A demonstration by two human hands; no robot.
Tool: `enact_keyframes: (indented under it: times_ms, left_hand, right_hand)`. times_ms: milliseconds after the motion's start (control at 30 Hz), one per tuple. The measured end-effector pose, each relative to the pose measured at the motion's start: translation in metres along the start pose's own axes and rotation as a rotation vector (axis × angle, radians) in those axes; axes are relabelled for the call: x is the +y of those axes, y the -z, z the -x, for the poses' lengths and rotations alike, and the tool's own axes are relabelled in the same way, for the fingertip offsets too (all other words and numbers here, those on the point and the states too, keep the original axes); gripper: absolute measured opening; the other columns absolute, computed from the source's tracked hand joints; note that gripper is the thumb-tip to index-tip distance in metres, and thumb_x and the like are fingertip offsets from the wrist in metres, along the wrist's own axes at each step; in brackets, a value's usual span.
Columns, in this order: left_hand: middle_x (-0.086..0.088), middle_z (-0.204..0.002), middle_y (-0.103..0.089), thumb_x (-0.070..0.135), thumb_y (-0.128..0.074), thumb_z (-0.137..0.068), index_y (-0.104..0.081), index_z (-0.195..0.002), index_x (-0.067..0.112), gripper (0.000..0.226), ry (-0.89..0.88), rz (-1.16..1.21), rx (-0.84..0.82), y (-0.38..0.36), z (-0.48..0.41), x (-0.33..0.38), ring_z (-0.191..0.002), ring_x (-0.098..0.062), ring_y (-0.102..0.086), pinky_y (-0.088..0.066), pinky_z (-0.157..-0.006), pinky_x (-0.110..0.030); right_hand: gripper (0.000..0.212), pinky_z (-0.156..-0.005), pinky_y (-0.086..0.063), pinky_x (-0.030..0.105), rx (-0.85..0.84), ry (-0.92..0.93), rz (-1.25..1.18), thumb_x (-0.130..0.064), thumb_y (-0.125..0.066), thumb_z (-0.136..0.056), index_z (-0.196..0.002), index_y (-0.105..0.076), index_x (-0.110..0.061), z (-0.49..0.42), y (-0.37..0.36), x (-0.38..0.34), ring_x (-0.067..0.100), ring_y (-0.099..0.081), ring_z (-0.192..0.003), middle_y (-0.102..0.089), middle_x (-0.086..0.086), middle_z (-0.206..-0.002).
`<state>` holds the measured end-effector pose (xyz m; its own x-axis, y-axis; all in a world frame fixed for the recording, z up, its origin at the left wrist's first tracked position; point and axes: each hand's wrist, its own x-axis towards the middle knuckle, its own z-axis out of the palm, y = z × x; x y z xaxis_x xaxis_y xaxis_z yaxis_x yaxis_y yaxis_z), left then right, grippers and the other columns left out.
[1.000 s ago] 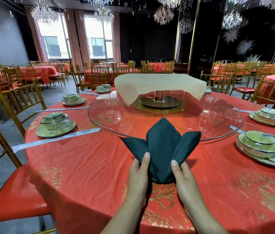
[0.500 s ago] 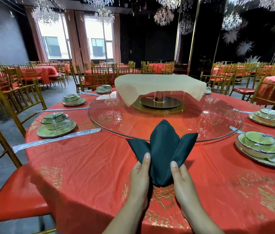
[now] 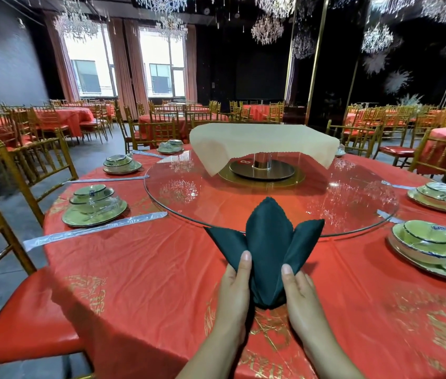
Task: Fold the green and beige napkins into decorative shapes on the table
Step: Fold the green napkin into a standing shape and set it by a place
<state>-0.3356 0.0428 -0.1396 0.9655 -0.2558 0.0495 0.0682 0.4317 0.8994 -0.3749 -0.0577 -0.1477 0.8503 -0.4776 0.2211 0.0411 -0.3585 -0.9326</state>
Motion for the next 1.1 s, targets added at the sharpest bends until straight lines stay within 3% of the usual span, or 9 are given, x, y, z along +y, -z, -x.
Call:
enact_keyframes:
  times_ms: [100, 167, 300, 400, 433, 533, 800, 1000, 1100]
  left_hand:
    - [-0.009, -0.112, -0.069, 0.056, -0.060, -0.077, -0.060, -0.115, 0.013, 0.057, -0.015, -0.003, 0.002, -0.002, -0.001, 0.001, -0.107, -0.026, -0.064, -0.042, -0.102, -0.050]
    - [-0.005, -0.113, -0.068, 0.065, -0.063, -0.070, -0.060, -0.116, 0.019, 0.066, -0.017, -0.050, -0.017, -0.001, -0.002, 0.000, -0.108, -0.022, -0.063, -0.043, -0.100, -0.047]
    - [0.016, -0.105, -0.068, 0.049, -0.051, -0.083, -0.056, -0.111, 0.035, 0.032, -0.029, -0.144, -0.059, 0.001, -0.002, -0.004, -0.098, 0.003, -0.064, -0.050, -0.085, -0.017]
    - [0.012, -0.115, -0.066, 0.053, -0.050, -0.079, -0.053, -0.114, 0.037, 0.039, -0.051, -0.166, -0.082, 0.001, -0.001, -0.002, -0.106, -0.003, -0.062, -0.048, -0.096, -0.028]
    - [0.010, -0.117, -0.065, 0.055, -0.050, -0.077, -0.052, -0.115, 0.037, 0.042, -0.047, -0.159, -0.080, 0.000, 0.000, -0.002, -0.109, -0.006, -0.061, -0.046, -0.099, -0.033]
    - [0.008, -0.120, -0.064, 0.059, -0.052, -0.077, -0.053, -0.115, 0.037, 0.043, -0.057, -0.120, -0.079, -0.003, 0.000, -0.001, -0.111, -0.009, -0.060, -0.044, -0.102, -0.037]
    - [0.001, -0.121, -0.065, 0.071, -0.062, -0.066, -0.053, -0.122, 0.030, 0.069, -0.078, -0.072, -0.078, -0.003, -0.010, 0.012, -0.113, -0.017, -0.061, -0.044, -0.101, -0.043]
    - [0.005, -0.125, -0.060, 0.049, -0.048, -0.086, -0.050, -0.120, 0.030, 0.039, -0.217, -0.137, 0.031, 0.034, -0.060, 0.058, -0.116, -0.011, -0.057, -0.044, -0.101, -0.035]
    - [0.013, -0.123, -0.056, 0.041, -0.044, -0.089, -0.048, -0.114, 0.037, 0.025, -0.242, -0.158, 0.088, 0.067, -0.097, 0.082, -0.118, -0.008, -0.053, -0.043, -0.101, -0.027]
  right_hand:
    - [0.083, -0.104, -0.037, 0.042, -0.055, -0.045, 0.030, -0.092, -0.020, -0.060, -0.111, -0.054, -0.035, -0.002, 0.002, 0.004, 0.015, -0.050, -0.119, -0.058, -0.004, -0.120]
    - [0.092, -0.103, -0.038, 0.042, -0.089, -0.032, 0.046, -0.096, -0.017, -0.057, -0.110, -0.056, -0.032, -0.003, 0.003, 0.005, 0.015, -0.051, -0.117, -0.060, -0.005, -0.117]
    - [0.053, -0.092, -0.042, 0.036, -0.144, -0.109, 0.021, -0.071, -0.036, -0.079, -0.096, -0.056, -0.025, -0.004, 0.013, -0.003, 0.016, -0.057, -0.105, -0.064, -0.004, -0.102]
    - [0.084, -0.087, -0.047, 0.036, -0.117, -0.090, -0.019, -0.093, -0.037, -0.053, -0.090, -0.059, -0.021, -0.006, 0.017, -0.002, 0.009, -0.062, -0.093, -0.068, -0.007, -0.092]
    - [0.074, -0.089, -0.047, 0.035, -0.106, -0.088, -0.055, -0.087, -0.041, -0.059, -0.090, -0.060, -0.023, -0.005, 0.016, -0.002, 0.007, -0.062, -0.092, -0.068, -0.009, -0.092]
    - [0.019, -0.093, -0.047, 0.037, -0.083, -0.089, -0.174, -0.040, -0.049, -0.090, -0.094, -0.062, -0.027, -0.001, 0.015, -0.002, 0.007, -0.063, -0.095, -0.069, -0.010, -0.096]
    - [0.015, -0.082, -0.047, 0.029, -0.035, -0.049, -0.248, -0.030, -0.051, -0.091, -0.093, -0.065, -0.024, -0.010, 0.003, -0.009, 0.006, -0.066, -0.093, -0.072, -0.015, -0.092]
    - [0.014, -0.089, -0.049, 0.036, -0.097, 0.031, -0.211, -0.031, -0.049, -0.094, -0.096, -0.063, -0.026, -0.057, -0.057, -0.047, 0.011, -0.064, -0.096, -0.069, -0.008, -0.097]
    - [0.031, -0.090, -0.048, 0.044, -0.116, 0.049, -0.143, -0.051, -0.046, -0.087, -0.095, -0.063, -0.026, -0.082, -0.110, -0.062, 0.016, -0.063, -0.097, -0.070, -0.004, -0.097]
